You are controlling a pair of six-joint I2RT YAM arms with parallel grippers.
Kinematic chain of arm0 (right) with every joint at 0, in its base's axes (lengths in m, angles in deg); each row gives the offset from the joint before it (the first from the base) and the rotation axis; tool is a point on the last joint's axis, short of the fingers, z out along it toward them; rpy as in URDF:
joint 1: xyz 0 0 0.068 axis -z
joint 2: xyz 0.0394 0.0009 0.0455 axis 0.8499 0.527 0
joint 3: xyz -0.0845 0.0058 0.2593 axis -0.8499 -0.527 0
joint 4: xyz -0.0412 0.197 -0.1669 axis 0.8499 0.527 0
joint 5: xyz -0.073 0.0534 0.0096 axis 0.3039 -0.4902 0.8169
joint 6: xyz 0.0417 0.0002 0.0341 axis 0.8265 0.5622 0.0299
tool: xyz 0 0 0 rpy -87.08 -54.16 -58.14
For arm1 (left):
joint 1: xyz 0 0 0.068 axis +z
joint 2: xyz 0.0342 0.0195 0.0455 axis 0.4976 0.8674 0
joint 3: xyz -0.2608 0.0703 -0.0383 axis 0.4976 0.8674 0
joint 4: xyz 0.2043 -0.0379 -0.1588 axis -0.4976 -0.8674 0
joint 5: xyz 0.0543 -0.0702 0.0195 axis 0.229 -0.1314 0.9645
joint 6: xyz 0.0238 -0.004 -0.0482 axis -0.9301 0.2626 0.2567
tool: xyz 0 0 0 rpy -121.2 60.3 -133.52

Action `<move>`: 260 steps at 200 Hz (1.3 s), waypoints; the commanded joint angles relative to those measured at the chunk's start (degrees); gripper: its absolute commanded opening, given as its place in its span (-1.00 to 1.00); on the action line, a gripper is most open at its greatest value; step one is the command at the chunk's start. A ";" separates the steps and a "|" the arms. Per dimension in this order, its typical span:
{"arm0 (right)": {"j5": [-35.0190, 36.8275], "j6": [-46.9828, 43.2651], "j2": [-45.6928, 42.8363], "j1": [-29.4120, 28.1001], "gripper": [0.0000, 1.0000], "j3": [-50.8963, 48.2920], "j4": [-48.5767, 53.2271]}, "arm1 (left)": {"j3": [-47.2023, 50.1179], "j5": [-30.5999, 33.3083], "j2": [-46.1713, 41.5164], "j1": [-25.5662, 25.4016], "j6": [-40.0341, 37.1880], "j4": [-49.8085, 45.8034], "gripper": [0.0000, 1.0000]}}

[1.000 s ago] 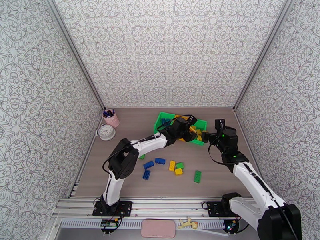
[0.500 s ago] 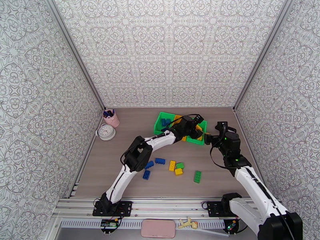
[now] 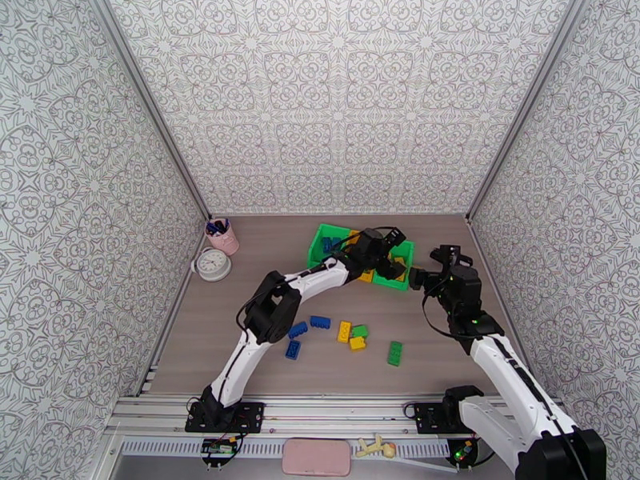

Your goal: Sort the legos into containers by color

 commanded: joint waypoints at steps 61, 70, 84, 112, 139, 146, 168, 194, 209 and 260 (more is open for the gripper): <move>1.75 17.06 -0.74 0.52 0.98 -0.21 20.82 | 28.90 -12.76 -25.84 -0.03 -1.36 10.60 0.99; 1.50 19.31 -0.56 0.46 0.98 0.04 23.48 | 32.22 -13.80 -28.10 -0.05 -1.44 11.65 0.99; 0.34 23.72 -0.62 0.41 0.96 -0.13 26.90 | 37.61 -15.27 -32.08 -0.13 -1.47 12.90 0.99; -3.38 30.82 -0.07 -2.14 0.87 -2.23 31.58 | 45.71 -19.90 -39.10 -0.43 -5.92 11.85 0.99; -2.75 35.09 1.08 -7.78 0.89 -2.57 36.88 | 47.17 -17.78 -43.09 -0.71 -6.75 5.16 0.99; -2.60 36.19 0.94 -9.36 0.90 -2.52 37.95 | 47.16 -18.36 -43.93 -0.35 -5.81 2.99 0.99; -2.91 40.04 0.30 -13.93 0.90 -3.06 39.95 | 48.36 -19.67 -47.32 0.46 -5.27 -3.37 0.99; -2.60 46.51 0.93 -20.58 0.91 -3.85 40.30 | 51.51 -18.97 -52.07 0.66 -9.48 -8.74 0.99; -2.34 48.91 2.46 -24.34 0.92 -3.48 39.73 | 53.95 -19.15 -54.77 0.57 -12.55 -10.21 0.99; -2.14 48.62 13.28 -30.67 0.90 1.13 37.71 | 62.01 -20.19 -57.76 -0.60 -14.92 -0.15 0.99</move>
